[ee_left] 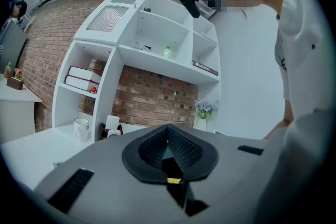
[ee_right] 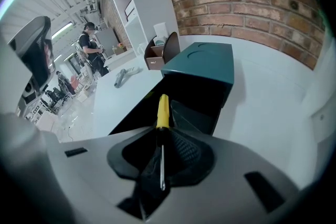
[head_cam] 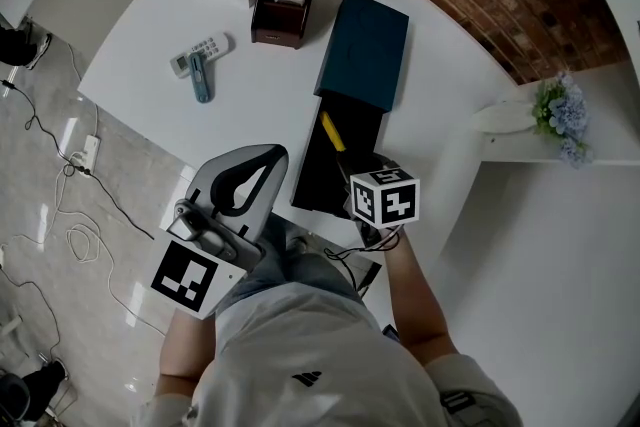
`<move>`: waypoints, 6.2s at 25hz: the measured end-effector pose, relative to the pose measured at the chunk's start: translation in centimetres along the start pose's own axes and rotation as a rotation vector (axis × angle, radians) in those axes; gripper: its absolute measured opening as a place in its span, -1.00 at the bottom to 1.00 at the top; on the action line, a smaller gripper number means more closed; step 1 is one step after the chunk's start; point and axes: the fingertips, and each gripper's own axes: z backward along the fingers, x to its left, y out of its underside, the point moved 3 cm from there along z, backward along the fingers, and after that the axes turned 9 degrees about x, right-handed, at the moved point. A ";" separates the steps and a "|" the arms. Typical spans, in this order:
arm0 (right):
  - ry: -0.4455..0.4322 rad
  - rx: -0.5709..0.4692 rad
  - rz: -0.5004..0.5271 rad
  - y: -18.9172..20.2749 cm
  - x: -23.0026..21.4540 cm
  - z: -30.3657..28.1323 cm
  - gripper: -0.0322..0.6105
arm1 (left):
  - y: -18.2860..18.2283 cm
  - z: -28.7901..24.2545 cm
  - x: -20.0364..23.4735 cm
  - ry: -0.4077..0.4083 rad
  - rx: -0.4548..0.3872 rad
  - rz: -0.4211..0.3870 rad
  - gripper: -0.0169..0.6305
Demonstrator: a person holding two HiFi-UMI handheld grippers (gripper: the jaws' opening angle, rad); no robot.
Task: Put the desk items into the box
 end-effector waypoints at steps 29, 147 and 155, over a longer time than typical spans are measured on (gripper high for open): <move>-0.066 -0.277 0.007 -2.6 2.1 5.5 -0.87 | -1.0 -0.3 -1.7 0.064 -0.009 -0.028 -0.91; -0.319 -0.773 0.239 -12.4 32.7 13.8 -0.87 | -2.7 20.8 8.4 -0.084 -0.080 -0.105 -0.91; -0.263 -0.722 0.233 -13.5 31.6 11.7 -0.87 | -2.4 20.6 10.1 -0.086 -0.086 -0.075 -0.91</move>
